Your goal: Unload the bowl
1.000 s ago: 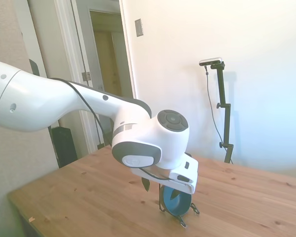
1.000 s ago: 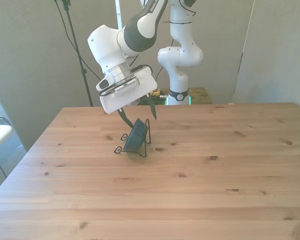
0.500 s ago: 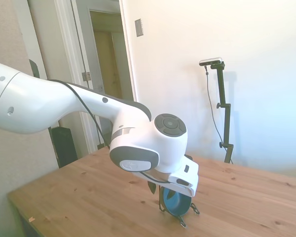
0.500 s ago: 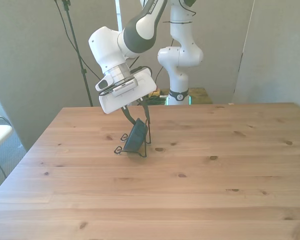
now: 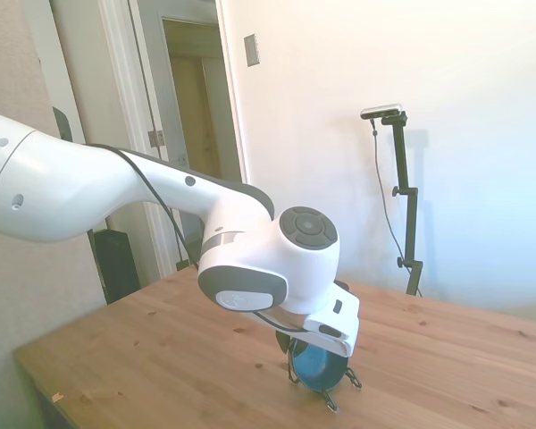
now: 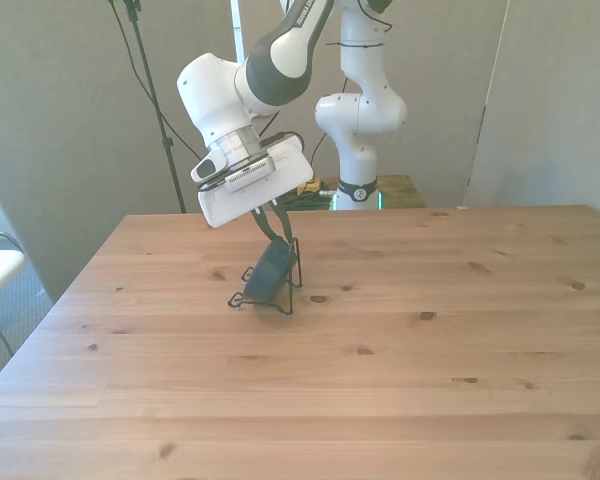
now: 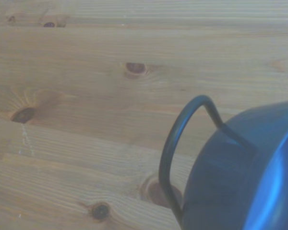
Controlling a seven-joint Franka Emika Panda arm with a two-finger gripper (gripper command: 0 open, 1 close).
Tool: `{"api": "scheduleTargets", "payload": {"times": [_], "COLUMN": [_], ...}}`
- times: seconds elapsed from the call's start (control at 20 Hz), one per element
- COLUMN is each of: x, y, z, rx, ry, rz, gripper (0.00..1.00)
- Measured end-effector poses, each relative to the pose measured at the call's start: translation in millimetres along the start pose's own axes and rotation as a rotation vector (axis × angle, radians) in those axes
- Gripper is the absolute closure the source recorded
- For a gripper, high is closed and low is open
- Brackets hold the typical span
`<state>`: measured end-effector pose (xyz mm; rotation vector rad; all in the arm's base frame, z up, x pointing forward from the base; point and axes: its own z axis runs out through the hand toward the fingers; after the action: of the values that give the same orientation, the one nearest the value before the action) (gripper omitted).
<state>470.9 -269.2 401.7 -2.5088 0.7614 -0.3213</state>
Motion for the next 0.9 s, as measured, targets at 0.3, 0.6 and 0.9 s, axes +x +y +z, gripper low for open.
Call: {"api": "scheduleTargets", "payload": {"times": [0.3,0.6,0.9], "x": [2,-1,-30], "y": [-3,-5,-6], "z": [-8,-31,-57], "rx": [0.035,0.072,0.088], "ry": [0.017,0.043,0.011], "rz": [0.031,0.04,0.012], "gripper": [1.0,1.0,1.0]}}
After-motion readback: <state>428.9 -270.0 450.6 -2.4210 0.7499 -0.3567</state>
